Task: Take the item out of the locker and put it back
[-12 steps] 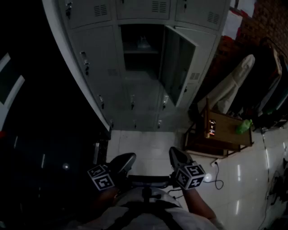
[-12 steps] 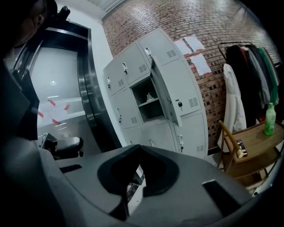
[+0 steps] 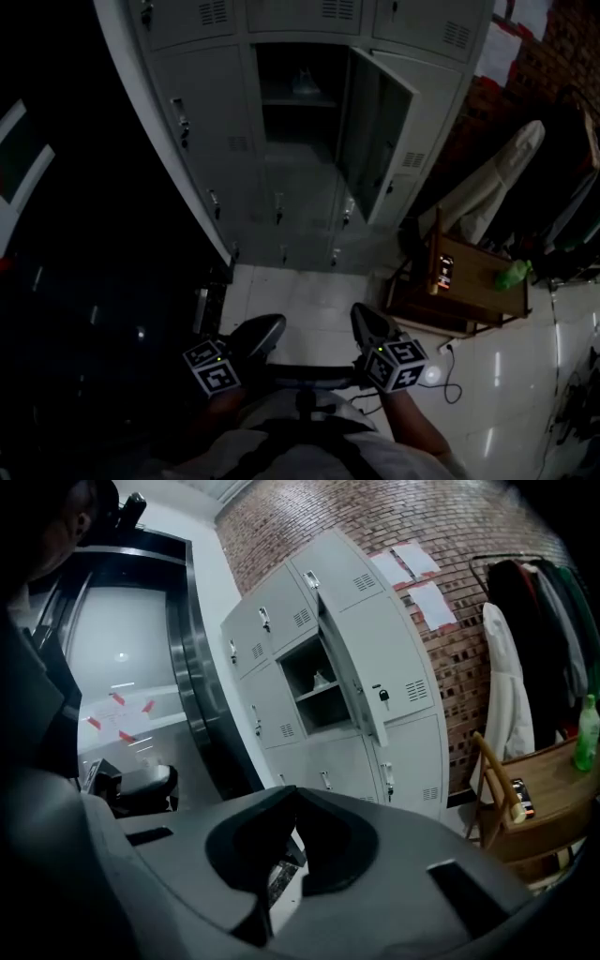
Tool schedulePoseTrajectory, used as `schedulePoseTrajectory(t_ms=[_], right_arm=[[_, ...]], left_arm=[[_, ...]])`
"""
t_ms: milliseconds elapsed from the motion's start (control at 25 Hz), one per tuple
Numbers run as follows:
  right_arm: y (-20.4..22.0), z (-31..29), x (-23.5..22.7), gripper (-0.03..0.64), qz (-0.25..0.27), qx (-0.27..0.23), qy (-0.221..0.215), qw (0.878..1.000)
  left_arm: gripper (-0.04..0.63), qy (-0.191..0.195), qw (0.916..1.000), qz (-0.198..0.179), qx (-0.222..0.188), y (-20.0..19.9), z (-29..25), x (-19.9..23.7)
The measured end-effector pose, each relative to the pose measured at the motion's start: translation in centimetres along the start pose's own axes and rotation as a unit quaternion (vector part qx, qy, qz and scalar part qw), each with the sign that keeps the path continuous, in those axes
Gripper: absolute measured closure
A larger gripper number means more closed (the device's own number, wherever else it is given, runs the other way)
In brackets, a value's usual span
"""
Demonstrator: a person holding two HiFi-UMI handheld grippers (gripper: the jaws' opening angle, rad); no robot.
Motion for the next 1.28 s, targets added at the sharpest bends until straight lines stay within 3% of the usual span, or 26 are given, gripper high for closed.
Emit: schedulePoseTrajectory(t_ms=[320,560,720,1000,1280], right_arm=[[-0.9,-2.3,0.3,0.615,-0.007,0.007,-0.01,1.0],[-2.6,-7.0,0.3,0.615,-0.012,0.006,0.001,1.0],[-4.4,-11.5,-0.2,0.615,-0.005,0.016,0.019,1.0],[-12.4,-18.8,1.7,0.615,-0.023,-0.019,0.04,0.999],[-15.7,-25.0,1.7,0.615,-0.037,-0.017,0.067,0.997]], left_arm=[[0.595,0.012,0.9999,0.001,0.004,-1.4,-0.9,1.8],[0.595,0.025,0.9996,0.011,0.009,-3.9,-0.9,6.4],[0.595,0.037,0.9992,0.006,0.014,-8.2,-1.2,10.5],[0.595,0.057,0.9973,0.002,0.046,-16.3,-1.6,17.7],[0.595,0.075,0.9946,0.001,0.072,-22.2,-2.2,23.2]])
Point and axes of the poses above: the fingertips, and each gripper's own axes: z backward along the fingers, x to its left, y out of its underside, the point moved 2 cm from there along z, backward along the fingers, and after that the axes turned 11 degrees about x, right-handed, at the moved point
